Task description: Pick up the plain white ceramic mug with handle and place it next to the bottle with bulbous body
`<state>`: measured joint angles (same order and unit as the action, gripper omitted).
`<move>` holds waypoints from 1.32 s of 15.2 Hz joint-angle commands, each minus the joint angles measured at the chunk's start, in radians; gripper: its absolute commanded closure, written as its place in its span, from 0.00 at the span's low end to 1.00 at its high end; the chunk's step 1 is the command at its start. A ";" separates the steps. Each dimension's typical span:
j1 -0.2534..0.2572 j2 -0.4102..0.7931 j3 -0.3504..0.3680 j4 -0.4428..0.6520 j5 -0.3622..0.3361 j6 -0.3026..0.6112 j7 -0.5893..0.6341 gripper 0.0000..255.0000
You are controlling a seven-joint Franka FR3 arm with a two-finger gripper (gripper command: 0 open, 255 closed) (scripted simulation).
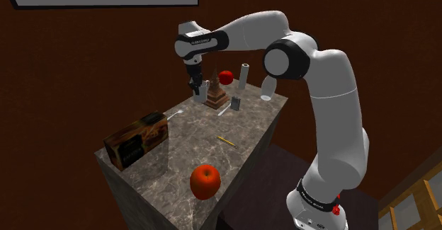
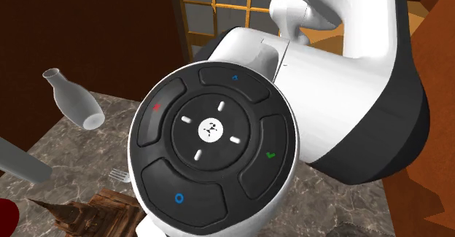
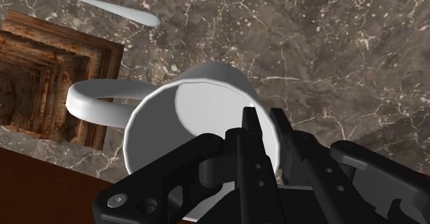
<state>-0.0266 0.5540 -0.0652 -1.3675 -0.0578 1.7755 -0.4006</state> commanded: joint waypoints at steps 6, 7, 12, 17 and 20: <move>0.000 -0.013 -0.001 0.073 0.000 -0.086 -0.006 1.00; 0.000 -0.014 -0.001 0.085 0.000 -0.099 -0.007 1.00; -0.001 -0.015 -0.001 0.151 0.001 -0.165 -0.012 1.00; -0.002 -0.007 -0.002 0.231 0.001 -0.237 -0.017 1.00; -0.002 0.003 -0.002 0.287 0.002 -0.283 -0.021 1.00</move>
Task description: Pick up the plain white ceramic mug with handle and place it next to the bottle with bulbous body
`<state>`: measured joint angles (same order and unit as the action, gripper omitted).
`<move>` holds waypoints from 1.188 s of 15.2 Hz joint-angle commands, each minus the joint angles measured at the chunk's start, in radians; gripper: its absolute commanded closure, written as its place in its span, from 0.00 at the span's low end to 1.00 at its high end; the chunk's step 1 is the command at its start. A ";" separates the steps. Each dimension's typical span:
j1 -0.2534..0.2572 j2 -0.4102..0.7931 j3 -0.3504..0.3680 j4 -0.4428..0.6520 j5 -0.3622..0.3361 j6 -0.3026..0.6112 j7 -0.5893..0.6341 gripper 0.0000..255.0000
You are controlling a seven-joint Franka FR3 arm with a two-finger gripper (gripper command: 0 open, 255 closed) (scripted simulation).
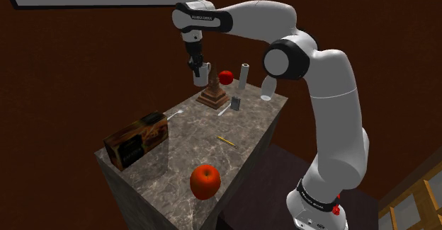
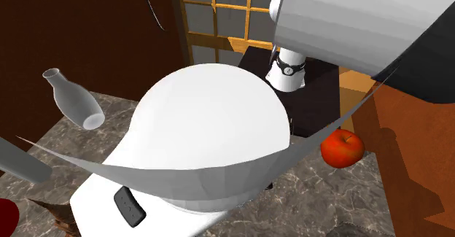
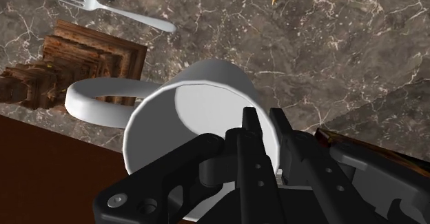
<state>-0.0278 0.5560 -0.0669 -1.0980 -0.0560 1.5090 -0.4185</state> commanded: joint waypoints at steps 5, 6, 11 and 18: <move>-0.003 0.030 -0.001 0.133 0.001 -0.103 -0.009 1.00; -0.004 0.038 -0.001 0.160 0.001 -0.122 -0.011 1.00; -0.008 0.096 -0.002 0.320 0.004 -0.224 -0.018 1.00; -0.091 -0.145 -0.036 -0.072 -0.012 -0.062 -0.133 1.00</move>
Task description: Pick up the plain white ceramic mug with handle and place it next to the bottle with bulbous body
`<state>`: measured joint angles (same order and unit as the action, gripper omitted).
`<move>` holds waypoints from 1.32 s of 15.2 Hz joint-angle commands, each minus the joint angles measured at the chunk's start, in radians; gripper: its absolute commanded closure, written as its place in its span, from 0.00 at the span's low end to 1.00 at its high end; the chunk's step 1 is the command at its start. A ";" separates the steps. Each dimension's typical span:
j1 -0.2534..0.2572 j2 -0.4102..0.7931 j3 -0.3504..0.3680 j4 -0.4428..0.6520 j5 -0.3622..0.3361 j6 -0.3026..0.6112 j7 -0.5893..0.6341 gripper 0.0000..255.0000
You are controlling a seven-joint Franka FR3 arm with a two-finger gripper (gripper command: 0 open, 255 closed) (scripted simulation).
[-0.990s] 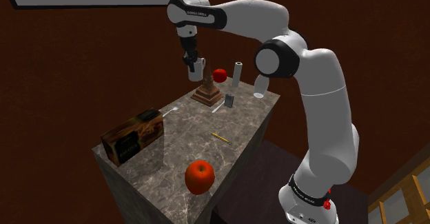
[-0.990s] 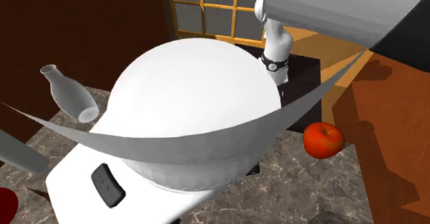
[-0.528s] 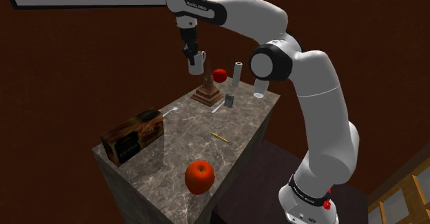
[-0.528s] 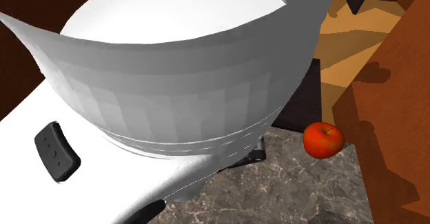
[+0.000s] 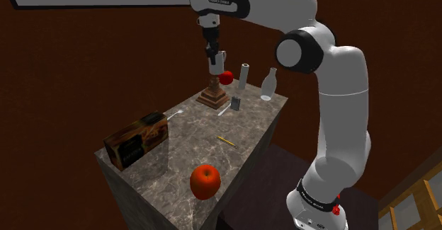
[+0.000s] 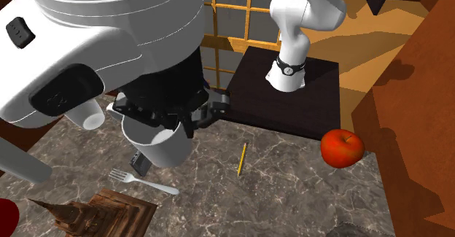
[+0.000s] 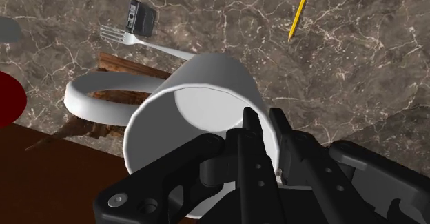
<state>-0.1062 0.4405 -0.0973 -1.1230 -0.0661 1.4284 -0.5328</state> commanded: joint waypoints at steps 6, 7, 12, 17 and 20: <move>-0.086 -0.138 -0.045 -0.210 -0.015 0.087 -0.130 1.00; -0.099 -0.151 -0.053 -0.230 -0.017 0.096 -0.149 1.00; -0.162 -0.199 -0.092 -0.303 -0.026 0.133 -0.250 1.00; -0.228 -0.221 -0.134 -0.338 -0.031 0.160 -0.355 1.00; -0.269 -0.222 -0.160 -0.343 -0.031 0.172 -0.421 1.00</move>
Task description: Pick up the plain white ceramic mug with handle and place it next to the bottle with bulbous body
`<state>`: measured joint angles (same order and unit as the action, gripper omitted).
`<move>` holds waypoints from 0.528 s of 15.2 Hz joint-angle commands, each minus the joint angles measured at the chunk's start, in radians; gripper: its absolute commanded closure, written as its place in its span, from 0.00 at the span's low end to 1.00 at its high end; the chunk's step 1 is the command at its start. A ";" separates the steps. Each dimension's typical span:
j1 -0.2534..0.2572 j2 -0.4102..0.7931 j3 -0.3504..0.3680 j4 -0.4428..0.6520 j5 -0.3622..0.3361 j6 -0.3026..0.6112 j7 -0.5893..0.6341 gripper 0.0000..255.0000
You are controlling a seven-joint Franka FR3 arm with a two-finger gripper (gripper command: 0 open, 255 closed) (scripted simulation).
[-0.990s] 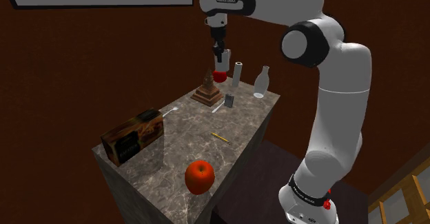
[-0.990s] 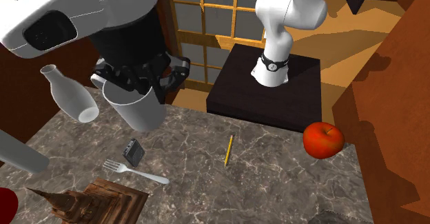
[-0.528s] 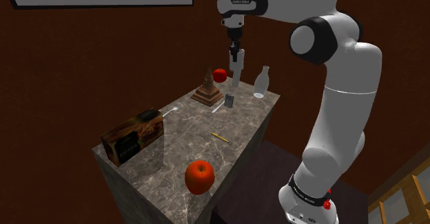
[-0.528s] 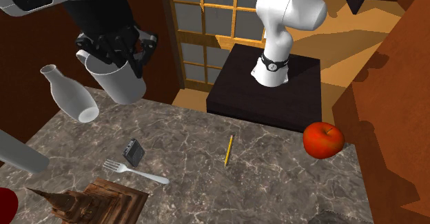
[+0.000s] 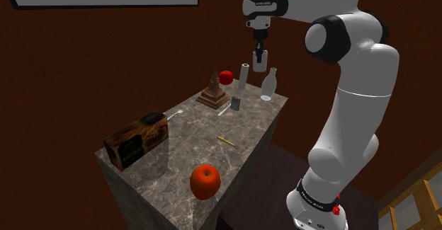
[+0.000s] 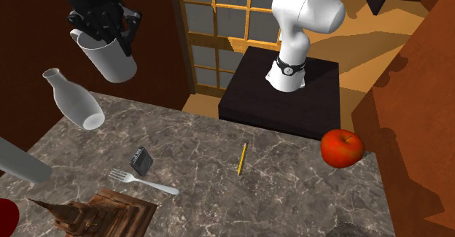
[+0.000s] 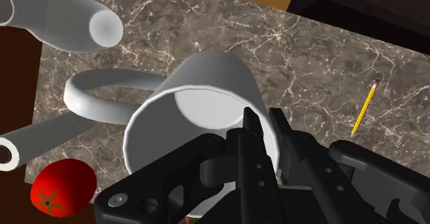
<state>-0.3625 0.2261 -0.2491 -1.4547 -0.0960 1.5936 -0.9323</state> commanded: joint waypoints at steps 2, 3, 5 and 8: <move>-0.041 -0.002 -0.025 -0.007 0.000 0.014 -0.066 1.00; -0.055 0.002 -0.034 -0.003 0.001 0.016 -0.088 1.00; -0.084 0.013 -0.051 0.010 0.006 0.021 -0.134 1.00; -0.131 0.038 -0.075 0.039 0.015 0.025 -0.202 1.00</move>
<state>-0.4793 0.2642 -0.3158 -1.4133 -0.0818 1.6130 -1.1119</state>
